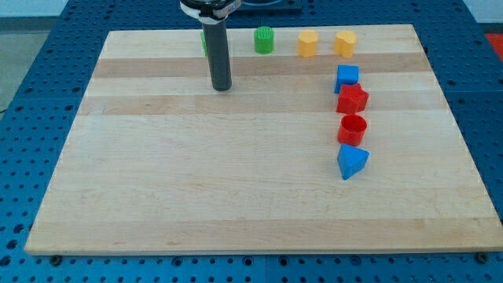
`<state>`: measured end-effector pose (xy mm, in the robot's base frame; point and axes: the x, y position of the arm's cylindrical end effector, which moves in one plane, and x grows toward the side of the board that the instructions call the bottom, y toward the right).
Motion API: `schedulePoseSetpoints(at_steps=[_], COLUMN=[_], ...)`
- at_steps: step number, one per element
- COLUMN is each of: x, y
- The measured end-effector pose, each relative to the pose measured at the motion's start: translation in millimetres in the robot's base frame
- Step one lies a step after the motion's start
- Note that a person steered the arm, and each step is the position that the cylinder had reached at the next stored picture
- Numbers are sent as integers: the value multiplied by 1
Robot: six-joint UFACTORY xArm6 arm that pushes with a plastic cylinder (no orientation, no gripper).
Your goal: Move the cube towards the top left corner
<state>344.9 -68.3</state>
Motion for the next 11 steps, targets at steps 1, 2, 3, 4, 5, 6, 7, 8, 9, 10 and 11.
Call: schedulePoseSetpoints(at_steps=[1,2,3,4,5,6,7,8,9,10,11], x=[-1,-3,-3,3,-17,-22,-22,-32,-48,-48,-48], y=[2,2,-1,8,48,84,123,165,194,195,219])
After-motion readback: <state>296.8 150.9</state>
